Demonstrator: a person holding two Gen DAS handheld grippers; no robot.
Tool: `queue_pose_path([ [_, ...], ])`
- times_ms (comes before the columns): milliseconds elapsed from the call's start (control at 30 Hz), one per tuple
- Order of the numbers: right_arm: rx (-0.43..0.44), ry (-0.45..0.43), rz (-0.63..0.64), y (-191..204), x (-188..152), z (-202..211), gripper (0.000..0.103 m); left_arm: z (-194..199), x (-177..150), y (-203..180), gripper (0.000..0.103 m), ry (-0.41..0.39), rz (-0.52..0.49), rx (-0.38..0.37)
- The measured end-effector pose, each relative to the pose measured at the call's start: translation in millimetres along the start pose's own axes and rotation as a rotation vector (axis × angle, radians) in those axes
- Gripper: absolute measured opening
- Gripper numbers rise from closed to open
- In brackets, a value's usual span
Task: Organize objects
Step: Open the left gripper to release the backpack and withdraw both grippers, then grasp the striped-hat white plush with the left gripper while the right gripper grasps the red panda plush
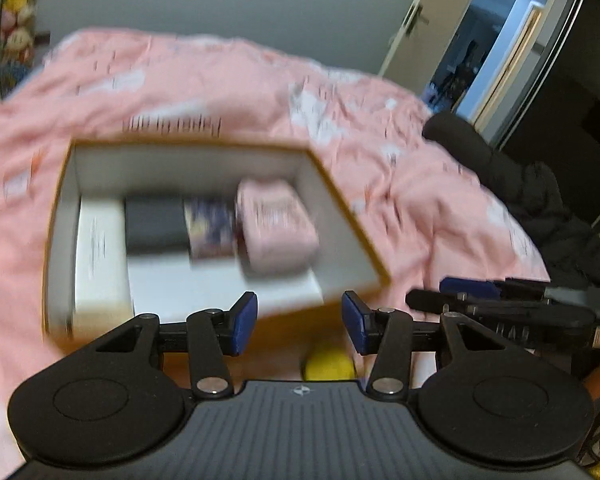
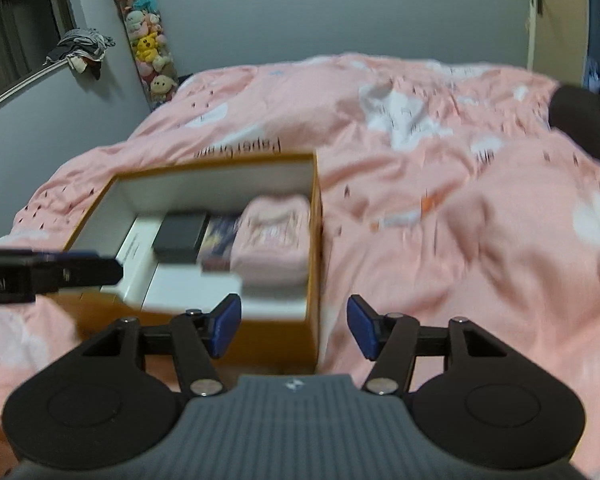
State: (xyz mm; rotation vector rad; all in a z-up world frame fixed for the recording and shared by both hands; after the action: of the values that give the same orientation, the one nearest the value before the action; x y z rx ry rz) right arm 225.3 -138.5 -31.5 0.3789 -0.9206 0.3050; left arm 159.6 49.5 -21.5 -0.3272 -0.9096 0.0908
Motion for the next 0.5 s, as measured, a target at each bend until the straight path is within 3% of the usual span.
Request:
queue_pose_path([
  [167, 0.037, 0.059, -0.066, 6.4, -31.4, 5.2, 0.058, 6.0, -46.4, 5.8, 0.055, 0.101, 0.041, 0.058],
  [267, 0.044, 0.083, -0.037, 16.8, -45.6, 3.8, 0.058, 9.4, -63.9, 3.3, 0.058, 0.122, 0.035, 0.094],
  [500, 0.077, 0.117, 0.042, 28.4, -70.9, 12.4, 0.058, 4.4, -88.3, 17.8, 0.058, 0.175, 0.126, 0.12],
])
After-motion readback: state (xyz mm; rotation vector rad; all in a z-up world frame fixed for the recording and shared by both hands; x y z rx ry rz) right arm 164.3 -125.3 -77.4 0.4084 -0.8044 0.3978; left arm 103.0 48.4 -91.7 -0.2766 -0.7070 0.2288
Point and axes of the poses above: each gripper's, at about its wrist camera, not at the fingertips, and z roughly against the way its jaws point, y to its left, x to its top, the point moved 4 cm from there along -z, roughly the way its jaws point, and after that the axes turned 11 degrees about -y, right-handed, at the moved point
